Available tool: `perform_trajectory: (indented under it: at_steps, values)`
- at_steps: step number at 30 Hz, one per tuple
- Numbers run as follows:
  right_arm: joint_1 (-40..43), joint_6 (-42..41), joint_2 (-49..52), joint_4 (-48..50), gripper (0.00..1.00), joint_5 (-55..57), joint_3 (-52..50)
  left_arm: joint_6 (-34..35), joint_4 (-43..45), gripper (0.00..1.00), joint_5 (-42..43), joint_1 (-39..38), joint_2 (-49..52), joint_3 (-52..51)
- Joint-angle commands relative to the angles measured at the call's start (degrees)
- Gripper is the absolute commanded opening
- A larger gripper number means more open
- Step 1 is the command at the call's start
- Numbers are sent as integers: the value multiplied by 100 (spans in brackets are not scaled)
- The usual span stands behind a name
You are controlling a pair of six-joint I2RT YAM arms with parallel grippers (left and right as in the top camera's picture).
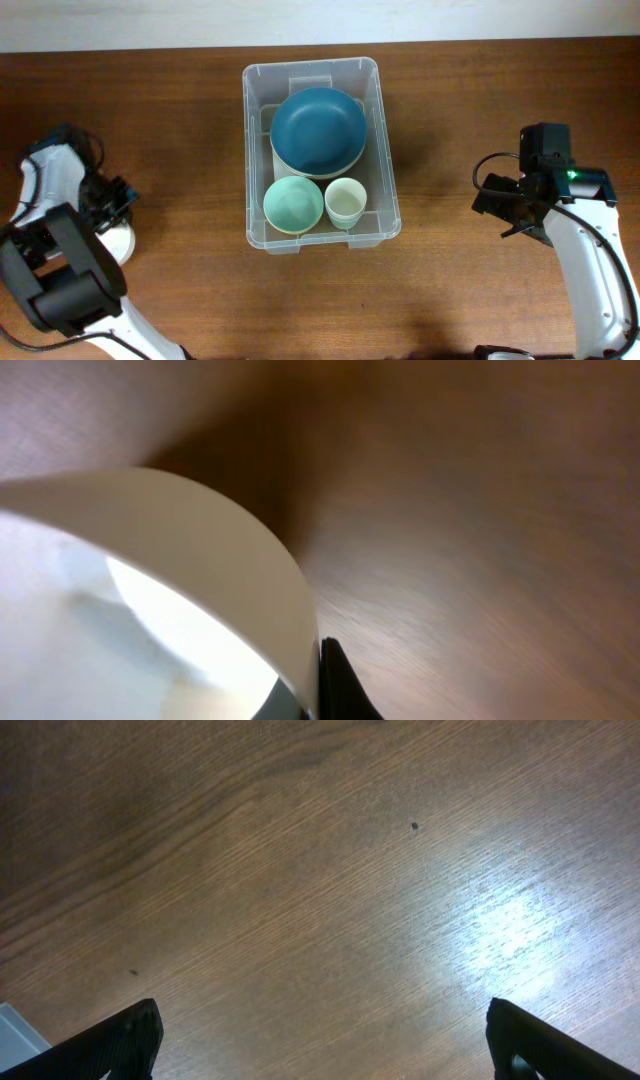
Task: Pack container
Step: 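Lower the white bowl into the bin onto the stacked bowls, release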
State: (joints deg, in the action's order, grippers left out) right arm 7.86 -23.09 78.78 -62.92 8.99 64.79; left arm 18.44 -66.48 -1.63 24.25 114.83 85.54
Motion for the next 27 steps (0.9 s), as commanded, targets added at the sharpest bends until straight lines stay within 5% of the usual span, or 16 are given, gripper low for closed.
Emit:
perform_trajectory:
  at_steps: [1,6,13,23,24,26,27]
  values:
    - [13,33,-59,-7,99,70,13,-31,-203,1,448,-826,-966,824]
    - [15,31,-59,-4,99,70,13,-28,-170,1,337,-2605,-1784,1840]
    - [15,31,-59,-2,99,70,13,-28,-20,1,-118,-5071,-1567,2046]
    - [15,33,-59,-9,99,70,13,13,-546,1,664,-5766,-37,2046]
    - [15,33,-59,-9,99,70,13,13,-603,6,662,-5766,-28,2046]
    - [15,33,-59,-7,99,70,13,11,-713,76,658,-5759,-55,2048]
    - [15,33,-59,-4,99,70,13,11,-728,78,658,-5757,-66,2048]
